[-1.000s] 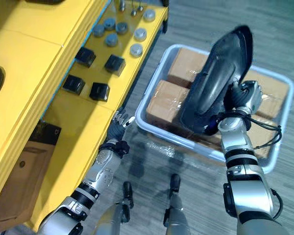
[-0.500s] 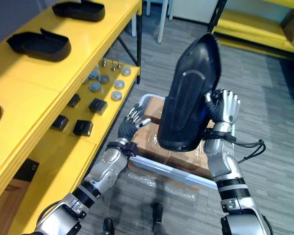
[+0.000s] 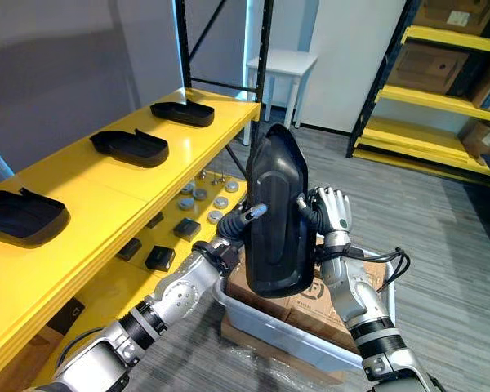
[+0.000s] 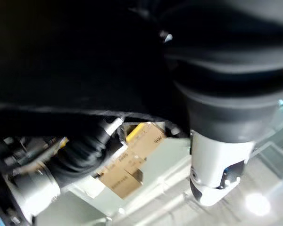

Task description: Walk over and take plastic housings, then place them on the shelf

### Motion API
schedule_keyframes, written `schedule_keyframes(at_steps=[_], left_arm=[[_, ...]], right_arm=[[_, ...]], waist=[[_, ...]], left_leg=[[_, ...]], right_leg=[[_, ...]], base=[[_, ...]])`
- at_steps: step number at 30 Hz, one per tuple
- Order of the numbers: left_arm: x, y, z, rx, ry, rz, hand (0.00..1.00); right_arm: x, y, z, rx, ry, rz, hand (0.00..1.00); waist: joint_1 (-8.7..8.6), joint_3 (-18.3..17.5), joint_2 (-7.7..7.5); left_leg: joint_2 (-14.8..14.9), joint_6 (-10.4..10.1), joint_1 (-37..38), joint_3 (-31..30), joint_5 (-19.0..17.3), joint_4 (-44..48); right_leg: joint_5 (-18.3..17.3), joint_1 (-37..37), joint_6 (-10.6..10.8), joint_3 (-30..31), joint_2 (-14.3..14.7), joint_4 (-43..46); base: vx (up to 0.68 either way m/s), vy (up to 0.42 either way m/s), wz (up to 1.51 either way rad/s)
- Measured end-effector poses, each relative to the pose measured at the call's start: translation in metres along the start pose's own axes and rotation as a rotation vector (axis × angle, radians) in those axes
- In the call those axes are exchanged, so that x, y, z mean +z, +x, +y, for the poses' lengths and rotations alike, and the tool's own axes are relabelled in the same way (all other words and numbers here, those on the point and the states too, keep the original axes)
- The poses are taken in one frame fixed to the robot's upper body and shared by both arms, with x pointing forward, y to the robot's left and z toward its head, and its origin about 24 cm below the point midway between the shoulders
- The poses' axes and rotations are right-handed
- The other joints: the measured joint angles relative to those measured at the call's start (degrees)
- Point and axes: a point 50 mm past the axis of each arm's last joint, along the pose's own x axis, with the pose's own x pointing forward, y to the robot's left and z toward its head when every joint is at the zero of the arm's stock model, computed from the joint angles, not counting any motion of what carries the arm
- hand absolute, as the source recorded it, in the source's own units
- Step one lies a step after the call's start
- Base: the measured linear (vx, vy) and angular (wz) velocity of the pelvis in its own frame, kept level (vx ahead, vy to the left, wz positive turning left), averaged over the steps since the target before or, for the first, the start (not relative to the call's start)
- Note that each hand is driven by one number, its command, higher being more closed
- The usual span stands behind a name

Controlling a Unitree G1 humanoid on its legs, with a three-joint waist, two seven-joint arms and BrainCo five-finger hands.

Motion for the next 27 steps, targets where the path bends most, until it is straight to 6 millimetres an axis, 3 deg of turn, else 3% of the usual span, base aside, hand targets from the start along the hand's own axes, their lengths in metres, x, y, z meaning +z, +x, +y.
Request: schedule_keyframes(at_steps=[7,11,17,18,24,27], left_arm=[[-0.006,-0.018,0.012,-0.014,0.062,0.055,0.00],[-0.009,-0.030,0.022,-0.022,0.398,0.122,0.00],[-0.009,-0.029,0.022,-0.020,0.687,0.112,0.00],[-0.011,-0.028,0.019,-0.026,0.730,0.100,1.00],[-0.025,-0.020,0.023,0.103,0.790,0.074,1.00],[-0.032,-0.019,0.030,0.191,0.761,0.083,1.00]], right_arm=[[0.000,-0.011,0.014,0.069,0.016,0.003,1.00],[-0.005,-0.024,0.024,0.115,0.002,0.025,1.00],[0.000,-0.022,0.021,0.059,0.065,0.054,1.00],[0.002,-0.023,0.016,0.020,0.092,0.070,1.00],[0.016,-0.029,-0.007,-0.155,0.196,0.076,1.00],[0.029,-0.033,-0.007,-0.202,0.266,0.069,1.00]], waist=[[0.26,-2.09,-1.40],[0.51,-2.85,-1.54],[0.66,-3.23,-1.90],[0.76,-3.23,-1.90],[1.04,-3.24,-1.90],[0.78,-3.23,-1.90]], left_leg=[[-0.22,-0.18,0.87,-1.65,2.30,-3.87],[-0.70,-0.12,0.91,-2.96,3.58,-5.50],[-0.97,-0.02,0.94,-3.86,3.84,-5.56],[-0.97,0.06,0.90,-4.07,3.90,-5.57],[-0.88,-0.02,1.03,-4.29,4.08,-5.58],[-0.69,-0.13,1.49,-4.05,4.15,-5.86]], right_leg=[[-0.39,0.24,0.18,-2.07,-0.09,-0.01],[-0.47,0.32,0.26,-3.06,-0.36,-0.01],[-0.47,0.87,0.26,-3.89,-0.52,-0.01],[-0.48,0.96,0.25,-4.05,-0.53,-0.01],[-0.52,1.21,0.21,-4.22,-0.44,-0.01],[-0.56,1.36,0.16,-3.95,-0.31,-0.02]], base=[[0.01,0.009,0.14],[0.02,0.025,0.16],[-0.01,0.019,0.09],[-0.02,0.007,0.07],[0.00,0.002,0.02],[0.00,0.007,-0.04]])
